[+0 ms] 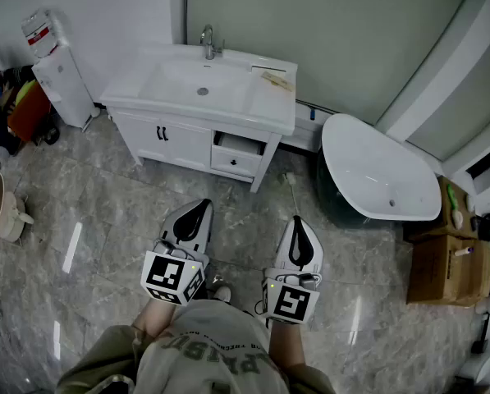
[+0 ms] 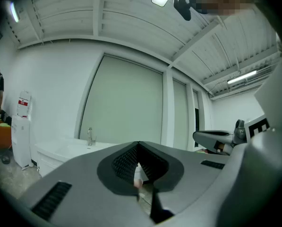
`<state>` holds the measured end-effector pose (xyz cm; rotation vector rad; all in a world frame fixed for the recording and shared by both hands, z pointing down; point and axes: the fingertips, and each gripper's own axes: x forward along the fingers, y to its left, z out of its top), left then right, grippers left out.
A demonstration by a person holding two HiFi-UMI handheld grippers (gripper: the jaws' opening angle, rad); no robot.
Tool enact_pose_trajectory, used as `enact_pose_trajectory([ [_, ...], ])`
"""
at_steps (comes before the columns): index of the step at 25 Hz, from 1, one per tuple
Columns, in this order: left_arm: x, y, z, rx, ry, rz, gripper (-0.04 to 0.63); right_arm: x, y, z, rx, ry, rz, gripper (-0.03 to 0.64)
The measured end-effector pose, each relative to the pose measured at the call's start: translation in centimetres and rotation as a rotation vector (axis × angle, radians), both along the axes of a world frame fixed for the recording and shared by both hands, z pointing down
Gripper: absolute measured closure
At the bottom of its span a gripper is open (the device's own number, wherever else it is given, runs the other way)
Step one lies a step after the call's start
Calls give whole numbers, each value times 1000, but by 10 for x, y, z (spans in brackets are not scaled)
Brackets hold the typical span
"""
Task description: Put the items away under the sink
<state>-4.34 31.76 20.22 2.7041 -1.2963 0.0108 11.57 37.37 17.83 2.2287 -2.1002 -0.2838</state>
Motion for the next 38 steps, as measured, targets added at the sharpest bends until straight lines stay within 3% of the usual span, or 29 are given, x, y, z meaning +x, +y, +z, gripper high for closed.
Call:
enact_pose_trajectory([
  [22,18,6,-2,6,-15,14,586,16,6,-3,15,6,-6,618],
  [30,15,-5,1,-9,-33,23,581,23,-8,5,27,-128,-88,598],
  [31,17,-7,2,-16,-31,40,565,23,-11,7,19,-139,-99,584],
  [32,19,-9,3,-24,-30,62,464,23,-14,9,13,-149,-109,522],
  [33,21,-12,4,-30,-30,83,393,23,-16,11,7,-153,-121,417],
  [34,23,-14,6,-32,-31,98,339,23,-19,12,3,-150,-129,367],
  [38,33,-25,18,-58,-61,158,265,28,-31,19,-4,-139,-128,362],
])
